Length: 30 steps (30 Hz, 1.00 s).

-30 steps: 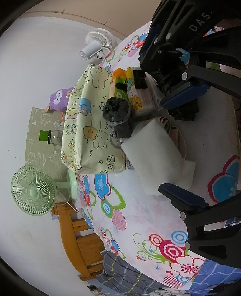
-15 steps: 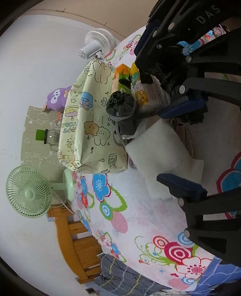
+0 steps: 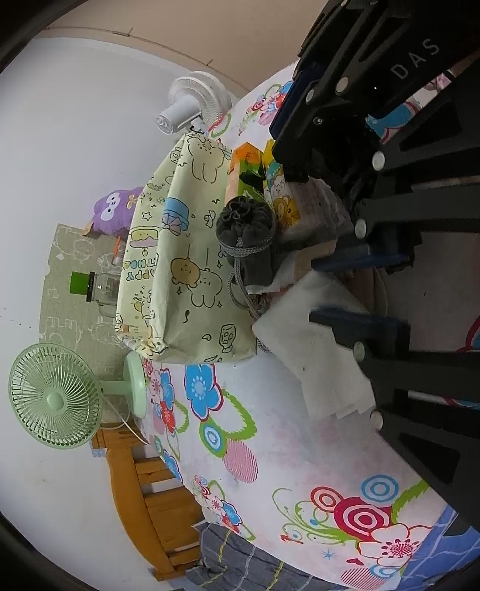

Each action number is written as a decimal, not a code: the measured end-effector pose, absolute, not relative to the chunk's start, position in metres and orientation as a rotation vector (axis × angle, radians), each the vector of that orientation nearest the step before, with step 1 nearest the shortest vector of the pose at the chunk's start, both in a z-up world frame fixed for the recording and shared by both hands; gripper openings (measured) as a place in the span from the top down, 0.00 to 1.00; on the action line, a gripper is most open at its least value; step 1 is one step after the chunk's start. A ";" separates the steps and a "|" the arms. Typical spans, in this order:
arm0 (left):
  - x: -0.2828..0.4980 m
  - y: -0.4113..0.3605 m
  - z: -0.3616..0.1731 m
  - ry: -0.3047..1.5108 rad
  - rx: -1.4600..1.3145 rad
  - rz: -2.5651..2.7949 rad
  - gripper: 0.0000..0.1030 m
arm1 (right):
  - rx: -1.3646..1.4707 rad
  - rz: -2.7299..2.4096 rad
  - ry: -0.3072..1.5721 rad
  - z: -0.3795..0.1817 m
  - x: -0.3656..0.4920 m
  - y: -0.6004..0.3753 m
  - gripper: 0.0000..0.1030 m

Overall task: Organize soft objects
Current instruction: 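Close the left tool on the white folded cloth while the right tool holds the black bag, then lift the white cloth with the left tool while the right tool carries the black bag toward the box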

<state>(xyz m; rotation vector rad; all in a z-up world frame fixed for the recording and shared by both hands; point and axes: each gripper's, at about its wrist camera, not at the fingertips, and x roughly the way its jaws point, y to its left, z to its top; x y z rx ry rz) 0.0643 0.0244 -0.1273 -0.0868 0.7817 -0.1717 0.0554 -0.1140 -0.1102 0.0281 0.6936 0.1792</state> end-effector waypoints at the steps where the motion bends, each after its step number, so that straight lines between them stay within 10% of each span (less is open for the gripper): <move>1: 0.064 0.024 -0.126 0.779 -0.086 -0.172 0.86 | 0.029 0.180 0.691 -0.109 0.055 -0.114 0.78; 30: 0.052 0.009 -0.078 0.700 -0.058 -0.182 0.90 | 0.063 0.167 0.614 -0.070 0.046 -0.128 0.83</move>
